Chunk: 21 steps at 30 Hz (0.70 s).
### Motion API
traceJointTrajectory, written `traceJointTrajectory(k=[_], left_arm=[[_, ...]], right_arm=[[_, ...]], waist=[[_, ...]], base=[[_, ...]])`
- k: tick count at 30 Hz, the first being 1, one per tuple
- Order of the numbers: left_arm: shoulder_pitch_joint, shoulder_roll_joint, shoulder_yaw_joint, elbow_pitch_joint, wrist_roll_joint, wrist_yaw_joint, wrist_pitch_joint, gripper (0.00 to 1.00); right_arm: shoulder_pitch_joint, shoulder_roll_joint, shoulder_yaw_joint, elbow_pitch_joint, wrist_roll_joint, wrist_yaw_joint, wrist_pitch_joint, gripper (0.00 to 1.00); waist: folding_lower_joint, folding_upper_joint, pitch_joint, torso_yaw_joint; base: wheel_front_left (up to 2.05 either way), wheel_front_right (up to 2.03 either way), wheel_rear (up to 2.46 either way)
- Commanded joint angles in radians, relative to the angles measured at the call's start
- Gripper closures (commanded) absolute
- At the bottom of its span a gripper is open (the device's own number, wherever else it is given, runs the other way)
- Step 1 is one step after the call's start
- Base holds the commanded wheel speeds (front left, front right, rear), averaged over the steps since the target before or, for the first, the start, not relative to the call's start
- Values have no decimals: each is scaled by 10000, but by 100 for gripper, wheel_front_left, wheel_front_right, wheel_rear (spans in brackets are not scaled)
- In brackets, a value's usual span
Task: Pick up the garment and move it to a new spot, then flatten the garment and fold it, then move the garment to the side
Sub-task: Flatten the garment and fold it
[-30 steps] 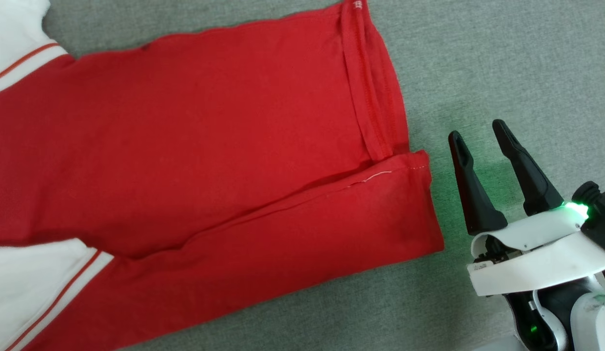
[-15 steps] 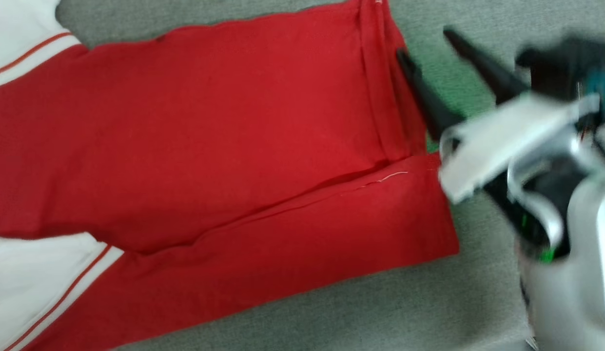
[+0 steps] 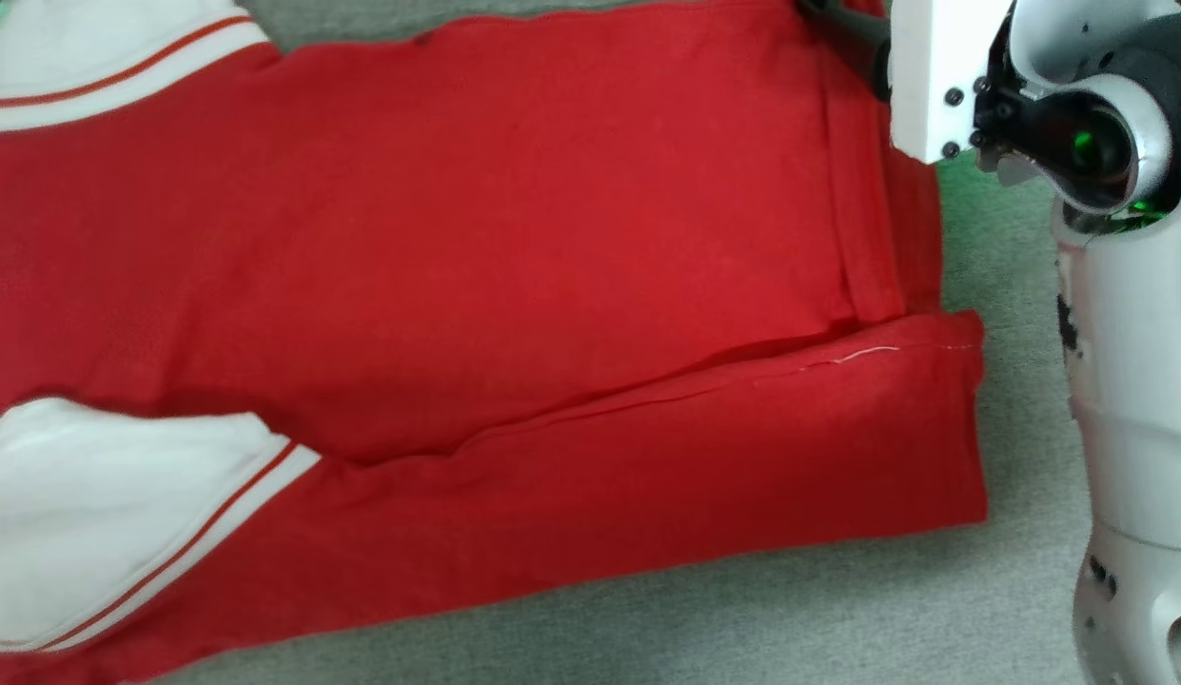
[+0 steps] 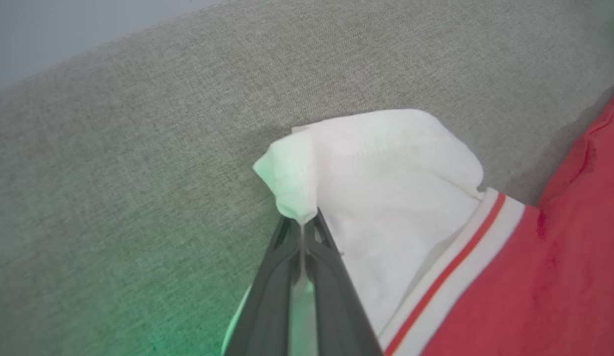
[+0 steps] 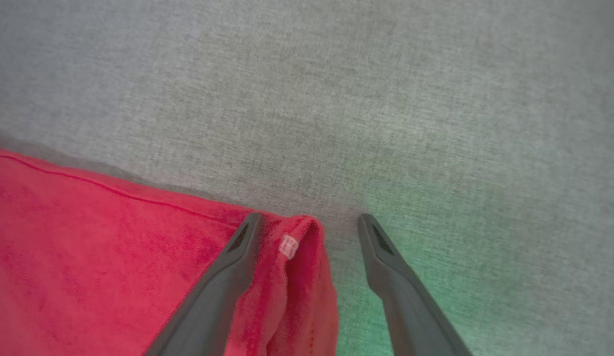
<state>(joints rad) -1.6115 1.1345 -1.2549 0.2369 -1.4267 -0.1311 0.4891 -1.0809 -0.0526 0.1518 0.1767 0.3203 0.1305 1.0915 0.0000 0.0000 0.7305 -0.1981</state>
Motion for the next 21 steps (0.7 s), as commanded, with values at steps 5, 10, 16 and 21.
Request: traceJointTrajectory(k=[5, 10, 16, 21], left_arm=[[13, -171, -164, -50, -10, 17, -119, 100], [95, -254, -201, -117, 11, 17, -206, 100], [192, -361, -226, -197, -148, 17, -346, 100], [222, -565, -229, -245, -470, 17, -856, 100]], right_arm=[[110, 85, 235, 336, 114, 4, 798, 0], [446, 92, 345, 270, 25, 6, 1324, 35], [724, 69, 197, -225, -78, 4, 1555, 100], [782, 21, 6, -557, -207, 3, 860, 100]], waist=[[0, 0, 2, 317], [0, 0, -57, 392], [0, 0, -229, 478], [0, 0, -538, 674]], base=[[0, 0, 0], [0, 0, 0], [0, 0, 0], [0, 0, 0]])
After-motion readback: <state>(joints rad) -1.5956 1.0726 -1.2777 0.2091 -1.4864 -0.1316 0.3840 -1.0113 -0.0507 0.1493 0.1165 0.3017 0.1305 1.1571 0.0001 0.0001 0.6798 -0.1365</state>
